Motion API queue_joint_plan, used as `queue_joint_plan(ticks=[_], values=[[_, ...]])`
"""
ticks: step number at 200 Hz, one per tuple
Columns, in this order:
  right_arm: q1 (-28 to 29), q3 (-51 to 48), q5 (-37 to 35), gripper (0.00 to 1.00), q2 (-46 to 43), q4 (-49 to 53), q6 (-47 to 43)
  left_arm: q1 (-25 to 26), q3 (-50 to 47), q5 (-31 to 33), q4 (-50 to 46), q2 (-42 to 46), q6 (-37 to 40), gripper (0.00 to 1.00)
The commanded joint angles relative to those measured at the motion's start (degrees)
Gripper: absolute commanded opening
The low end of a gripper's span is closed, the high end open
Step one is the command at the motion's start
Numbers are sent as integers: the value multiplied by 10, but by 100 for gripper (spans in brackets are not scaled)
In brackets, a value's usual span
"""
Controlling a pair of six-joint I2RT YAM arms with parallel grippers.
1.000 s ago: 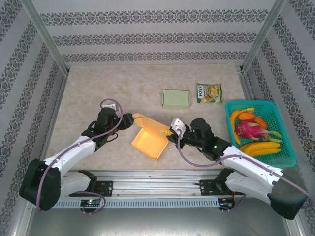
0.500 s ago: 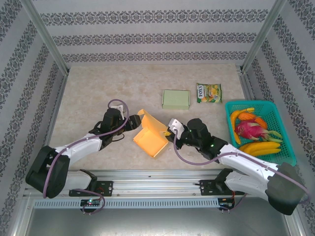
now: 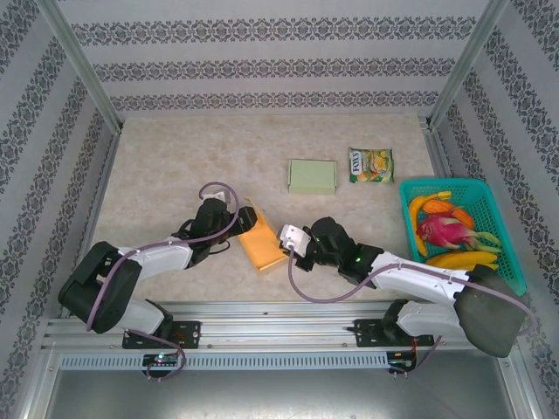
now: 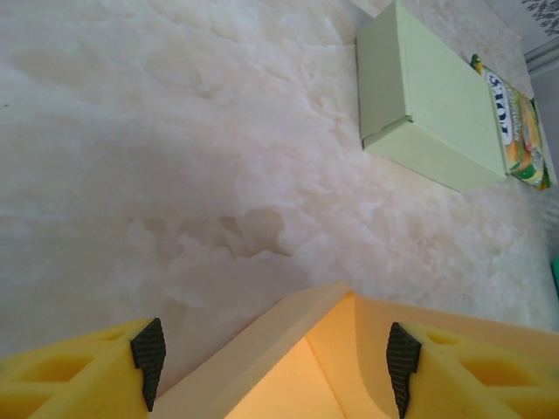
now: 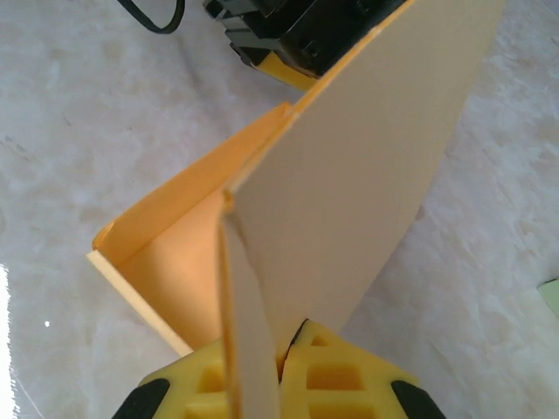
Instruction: Fold the paper box
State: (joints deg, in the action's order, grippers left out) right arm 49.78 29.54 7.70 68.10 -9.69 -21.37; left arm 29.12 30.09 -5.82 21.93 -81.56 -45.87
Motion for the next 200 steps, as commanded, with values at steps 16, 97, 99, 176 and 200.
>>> queue_joint_plan(ticks=[16,97,99,176,200], values=[[14,15,-24,0,-1,4,-39,31,-23,14,-5,13,-2,70],[39,26,-80,0,12,37,-77,40,-71,158,-188,185,7,69],[40,27,-81,0,14,37,-78,41,-73,160,-192,192,8,69],[86,39,-120,0,41,61,-135,44,-106,195,-346,422,1,65],[100,39,-123,0,45,66,-154,47,-86,203,-383,484,4,64]])
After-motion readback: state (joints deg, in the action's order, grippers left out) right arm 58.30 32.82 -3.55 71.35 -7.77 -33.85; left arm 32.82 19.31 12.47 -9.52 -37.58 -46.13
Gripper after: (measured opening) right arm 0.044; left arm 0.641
